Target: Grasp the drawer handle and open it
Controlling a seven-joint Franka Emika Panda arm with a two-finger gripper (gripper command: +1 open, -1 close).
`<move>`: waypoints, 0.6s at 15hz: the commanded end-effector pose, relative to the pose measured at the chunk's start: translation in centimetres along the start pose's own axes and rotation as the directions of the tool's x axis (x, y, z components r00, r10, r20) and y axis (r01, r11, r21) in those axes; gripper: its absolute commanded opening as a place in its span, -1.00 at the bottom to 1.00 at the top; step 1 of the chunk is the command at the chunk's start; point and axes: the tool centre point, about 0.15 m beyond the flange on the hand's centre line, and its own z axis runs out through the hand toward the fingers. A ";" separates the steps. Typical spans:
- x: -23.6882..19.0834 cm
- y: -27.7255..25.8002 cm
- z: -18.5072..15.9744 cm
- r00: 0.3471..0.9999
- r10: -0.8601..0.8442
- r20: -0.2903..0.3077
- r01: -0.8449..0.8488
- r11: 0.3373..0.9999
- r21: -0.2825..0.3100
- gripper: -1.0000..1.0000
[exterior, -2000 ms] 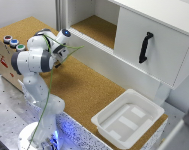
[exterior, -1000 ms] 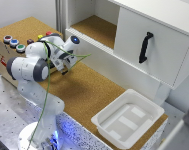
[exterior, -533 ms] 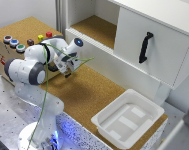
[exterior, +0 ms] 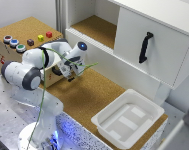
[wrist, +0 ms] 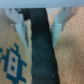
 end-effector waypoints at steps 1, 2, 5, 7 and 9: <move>-0.4 -4.8 -4.4 0.991 -0.116 0.071 0.131 0.946 -0.296 1.00; -0.4 -5.2 -5.1 0.991 -0.122 0.054 0.133 0.942 -0.308 1.00; -0.4 -7.8 -7.9 0.984 -0.177 -0.012 0.164 0.935 -0.314 1.00; -0.5 -10.6 -9.6 0.969 -0.240 -0.050 0.215 0.929 -0.301 1.00; -0.8 -13.6 -10.8 0.948 -0.312 -0.071 0.280 0.916 -0.286 1.00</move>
